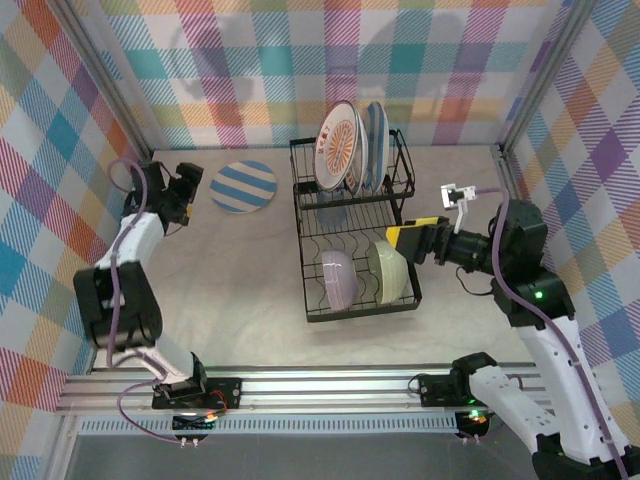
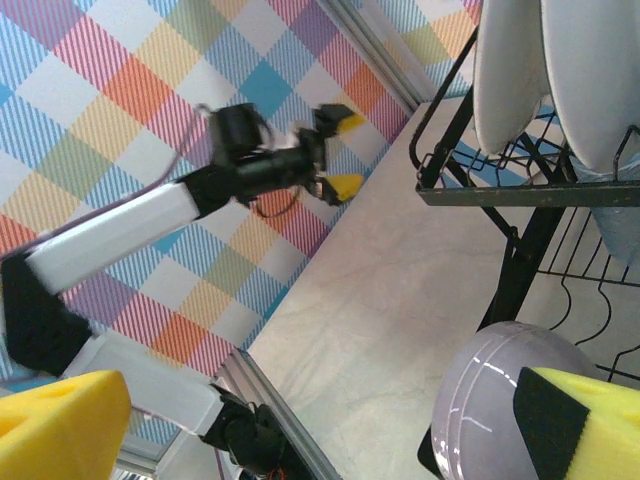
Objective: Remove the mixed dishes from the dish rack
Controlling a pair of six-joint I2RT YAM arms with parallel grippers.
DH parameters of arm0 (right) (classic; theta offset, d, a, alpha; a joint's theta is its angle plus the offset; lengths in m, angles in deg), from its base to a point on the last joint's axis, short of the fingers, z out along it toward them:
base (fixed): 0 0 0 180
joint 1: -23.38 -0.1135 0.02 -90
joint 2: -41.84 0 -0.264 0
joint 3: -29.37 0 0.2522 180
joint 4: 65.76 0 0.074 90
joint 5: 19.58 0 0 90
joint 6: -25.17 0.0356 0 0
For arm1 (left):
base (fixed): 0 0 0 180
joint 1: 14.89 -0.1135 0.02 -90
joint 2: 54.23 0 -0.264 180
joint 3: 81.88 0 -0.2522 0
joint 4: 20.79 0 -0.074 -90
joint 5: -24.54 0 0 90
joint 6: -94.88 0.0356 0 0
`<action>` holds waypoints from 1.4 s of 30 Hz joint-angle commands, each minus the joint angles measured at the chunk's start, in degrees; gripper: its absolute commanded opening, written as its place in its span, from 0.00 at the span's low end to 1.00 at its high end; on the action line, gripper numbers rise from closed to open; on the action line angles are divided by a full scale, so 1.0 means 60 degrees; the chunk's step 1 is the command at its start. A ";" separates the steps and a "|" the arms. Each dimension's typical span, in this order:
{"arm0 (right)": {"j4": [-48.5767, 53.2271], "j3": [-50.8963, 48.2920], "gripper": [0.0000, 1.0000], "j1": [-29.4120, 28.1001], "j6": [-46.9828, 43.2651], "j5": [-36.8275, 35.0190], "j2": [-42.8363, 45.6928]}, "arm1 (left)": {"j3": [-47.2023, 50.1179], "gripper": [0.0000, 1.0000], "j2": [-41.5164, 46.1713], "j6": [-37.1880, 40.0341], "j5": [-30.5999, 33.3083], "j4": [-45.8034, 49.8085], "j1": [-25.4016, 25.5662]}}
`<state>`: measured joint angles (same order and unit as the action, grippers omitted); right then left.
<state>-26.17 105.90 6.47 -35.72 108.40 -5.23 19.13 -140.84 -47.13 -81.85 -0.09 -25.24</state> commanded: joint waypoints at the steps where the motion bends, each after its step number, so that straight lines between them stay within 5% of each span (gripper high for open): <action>1: -0.0578 0.0387 0.99 -0.0024 -0.0131 0.0045 -0.0466 | 0.0325 1.00 0.1602 -0.0156 -0.0375 0.0438 0.0461; 14: 0.0101 0.1886 0.99 -0.0024 -0.0570 -0.1807 -0.1991 | 0.0844 1.00 0.5554 0.1449 -0.2681 0.0838 0.2026; 24: 0.0705 0.3179 0.99 -0.0031 -0.1171 -0.3123 -0.3214 | 0.3265 1.00 0.7020 0.1804 -0.5294 -0.1709 0.2494; 31: 0.1138 0.4041 0.99 -0.0018 -0.1532 -0.3755 -0.4237 | 0.3993 1.00 0.7867 0.2773 -0.5063 -0.1534 0.2771; 42: 0.1733 0.5406 1.00 -0.0037 -0.2049 -0.4737 -0.5715 | 0.4279 1.00 0.8190 0.2622 -0.5238 -0.1954 0.2779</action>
<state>-17.04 135.08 6.47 -46.02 82.11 -38.58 43.98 -92.99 -32.49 -111.99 -9.18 -9.06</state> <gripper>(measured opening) 0.999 0.996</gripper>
